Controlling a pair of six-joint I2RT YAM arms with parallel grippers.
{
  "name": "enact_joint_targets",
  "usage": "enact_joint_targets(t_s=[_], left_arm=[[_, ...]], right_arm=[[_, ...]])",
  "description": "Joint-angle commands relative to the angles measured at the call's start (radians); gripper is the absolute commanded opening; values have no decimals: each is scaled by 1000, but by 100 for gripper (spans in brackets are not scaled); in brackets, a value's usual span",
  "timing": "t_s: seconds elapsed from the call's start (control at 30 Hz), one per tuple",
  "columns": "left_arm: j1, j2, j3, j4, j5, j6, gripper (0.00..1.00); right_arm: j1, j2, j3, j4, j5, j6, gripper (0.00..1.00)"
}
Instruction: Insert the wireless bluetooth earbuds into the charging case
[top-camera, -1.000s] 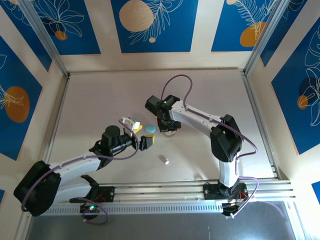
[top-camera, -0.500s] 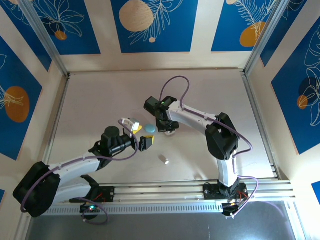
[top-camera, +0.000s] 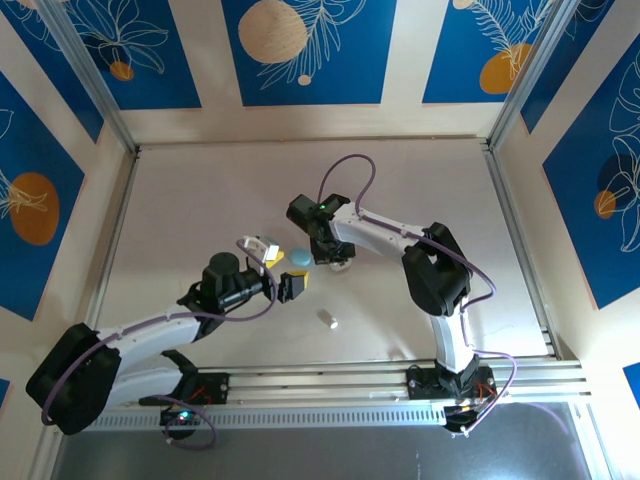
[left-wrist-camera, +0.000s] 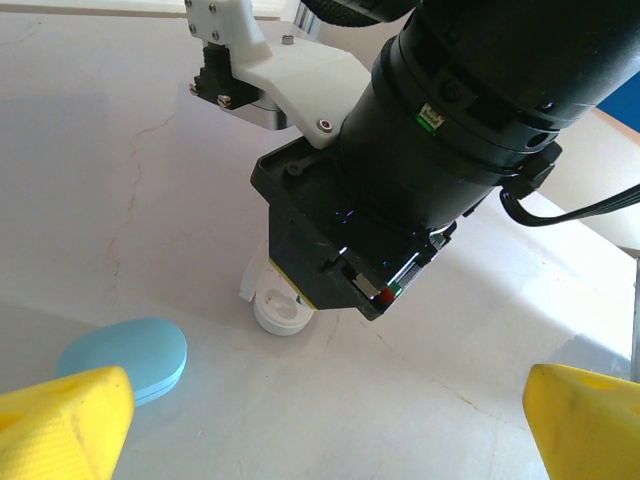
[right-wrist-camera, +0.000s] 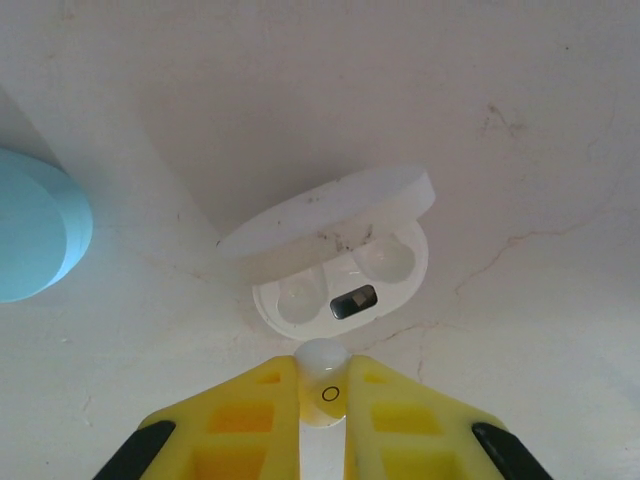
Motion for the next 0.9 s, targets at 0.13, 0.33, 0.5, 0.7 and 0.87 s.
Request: enact_joint_targets(t_s=[0.13, 0.33, 0.5, 0.7, 0.87], left_arm=[[8, -17, -3, 21, 6, -8, 100], [9, -19, -4, 21, 6, -10, 100], [8, -19, -4, 20, 6, -10, 100], [8, -18, -4, 20, 6, -10, 100], [9, -17, -4, 22, 7, -11, 100]], right_arm=[[-8, 27, 15, 11, -3, 1, 13], [-13, 36, 3, 21, -5, 1, 13], [-16, 40, -5, 34, -6, -1, 13], [-20, 48, -10, 39, -9, -3, 13], [-19, 50, -21, 45, -13, -1, 13]])
